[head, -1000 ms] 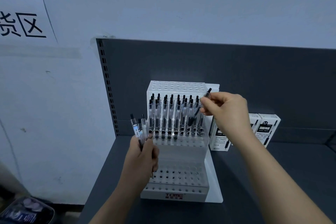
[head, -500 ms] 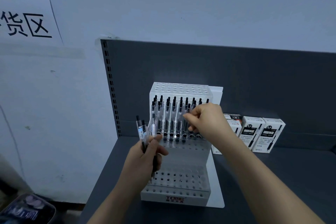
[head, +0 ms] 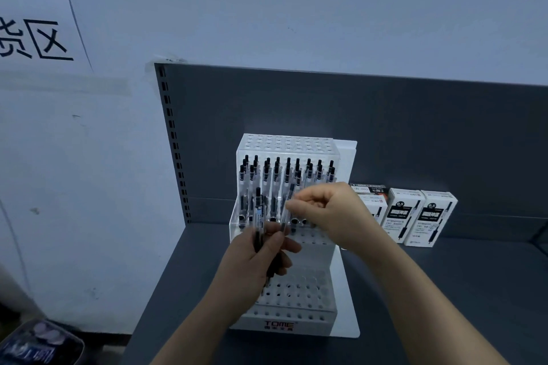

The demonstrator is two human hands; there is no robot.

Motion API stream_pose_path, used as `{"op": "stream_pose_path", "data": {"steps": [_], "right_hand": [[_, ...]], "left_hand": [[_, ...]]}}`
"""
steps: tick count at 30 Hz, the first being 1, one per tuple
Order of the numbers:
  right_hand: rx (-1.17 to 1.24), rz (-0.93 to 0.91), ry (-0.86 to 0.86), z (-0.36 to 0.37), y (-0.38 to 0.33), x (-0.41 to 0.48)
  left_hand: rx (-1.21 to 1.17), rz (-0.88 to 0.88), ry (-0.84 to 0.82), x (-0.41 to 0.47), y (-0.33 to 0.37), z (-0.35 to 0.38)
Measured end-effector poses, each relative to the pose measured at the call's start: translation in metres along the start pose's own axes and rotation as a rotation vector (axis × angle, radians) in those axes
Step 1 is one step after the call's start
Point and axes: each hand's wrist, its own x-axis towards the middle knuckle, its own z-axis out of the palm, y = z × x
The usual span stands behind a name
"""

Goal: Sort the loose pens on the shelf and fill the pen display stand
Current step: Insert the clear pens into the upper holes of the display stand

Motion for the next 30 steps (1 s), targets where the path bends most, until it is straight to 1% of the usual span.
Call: {"op": "stream_pose_path", "data": {"steps": [2, 5, 7, 9, 11, 13, 15, 18, 20, 22, 24, 30], "right_hand": [[0.054, 0.025, 0.073, -0.010, 0.001, -0.001], [0.239, 0.027, 0.203, -0.031, 0.000, -0.005], [0.299, 0.003, 0.306, -0.042, -0.001, -0.006], [0.274, -0.009, 0.411, -0.049, -0.002, -0.003], [0.159, -0.010, 0.466, -0.050, 0.001, 0.000], [0.010, -0.014, 0.475, -0.045, 0.006, 0.003], [-0.112, -0.027, 0.448, -0.039, 0.009, 0.007], [-0.297, -0.035, 0.367, -0.029, 0.008, 0.013], [-0.391, -0.011, 0.310, -0.022, 0.006, 0.017], [-0.411, -0.001, 0.291, -0.019, 0.006, 0.020], [-0.422, 0.004, 0.289, -0.019, 0.005, 0.023], [-0.483, -0.007, 0.292, -0.017, 0.005, 0.025]], "left_hand": [[-0.045, -0.015, 0.018, 0.002, 0.000, 0.000], [-0.080, -0.021, 0.049, 0.002, 0.002, -0.003], [-0.046, -0.006, 0.094, 0.001, 0.003, -0.004], [0.004, -0.002, 0.136, 0.001, 0.002, -0.005], [-0.023, -0.031, 0.178, 0.001, 0.000, -0.005], [-0.091, -0.052, 0.201, 0.001, 0.001, -0.006], [-0.126, -0.053, 0.197, 0.000, 0.001, -0.006], [-0.025, -0.007, 0.172, -0.002, -0.001, -0.005], [-0.033, 0.002, 0.155, -0.002, -0.001, -0.005], [-0.103, -0.024, 0.110, -0.004, 0.001, -0.005], [-0.079, -0.018, 0.086, -0.005, 0.002, -0.004], [-0.106, -0.044, 0.125, -0.003, 0.002, -0.004]]}}
